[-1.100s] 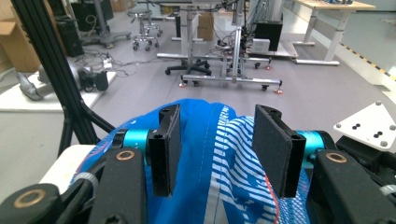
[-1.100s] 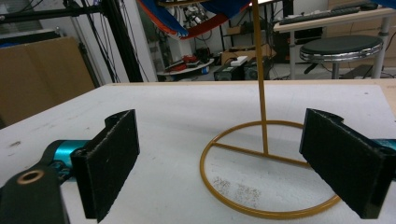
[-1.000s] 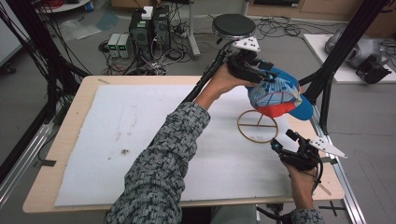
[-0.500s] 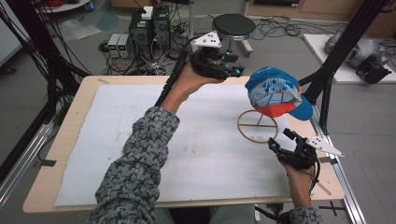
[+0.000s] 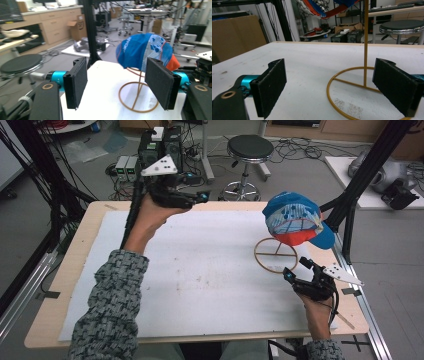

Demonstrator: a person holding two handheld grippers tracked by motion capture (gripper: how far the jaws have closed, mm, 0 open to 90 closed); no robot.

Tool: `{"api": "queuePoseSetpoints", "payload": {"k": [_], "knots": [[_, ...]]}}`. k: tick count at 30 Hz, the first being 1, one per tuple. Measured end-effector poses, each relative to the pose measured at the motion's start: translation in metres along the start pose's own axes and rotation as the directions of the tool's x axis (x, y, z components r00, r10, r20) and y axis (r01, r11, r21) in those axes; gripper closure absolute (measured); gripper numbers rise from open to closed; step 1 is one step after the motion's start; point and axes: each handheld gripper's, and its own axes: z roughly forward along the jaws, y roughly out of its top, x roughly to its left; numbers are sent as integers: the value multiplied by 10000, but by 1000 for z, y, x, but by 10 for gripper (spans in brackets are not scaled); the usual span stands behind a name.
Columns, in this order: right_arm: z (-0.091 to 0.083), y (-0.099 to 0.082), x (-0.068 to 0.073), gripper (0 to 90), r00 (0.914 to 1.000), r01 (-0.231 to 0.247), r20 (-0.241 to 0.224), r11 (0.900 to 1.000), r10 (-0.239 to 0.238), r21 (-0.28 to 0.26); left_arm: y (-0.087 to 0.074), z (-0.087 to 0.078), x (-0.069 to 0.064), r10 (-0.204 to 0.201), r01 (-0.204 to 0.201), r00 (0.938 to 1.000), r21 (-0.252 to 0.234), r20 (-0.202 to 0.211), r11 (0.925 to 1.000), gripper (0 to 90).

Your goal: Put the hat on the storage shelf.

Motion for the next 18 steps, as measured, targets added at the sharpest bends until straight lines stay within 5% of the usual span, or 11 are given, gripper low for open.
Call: {"api": "queuePoseSetpoints", "payload": {"k": [11,18], "knots": [[5,1,3,110,9999,124,-110,9999,-123,41,-21,-71,-1,-191,159,9925,-272,-1206,9995,292],[8,1,4,110,9998,135,-127,9999,-134,102,-54,-107,-10,-427,383,9793,-263,-1980,9989,252]]}}
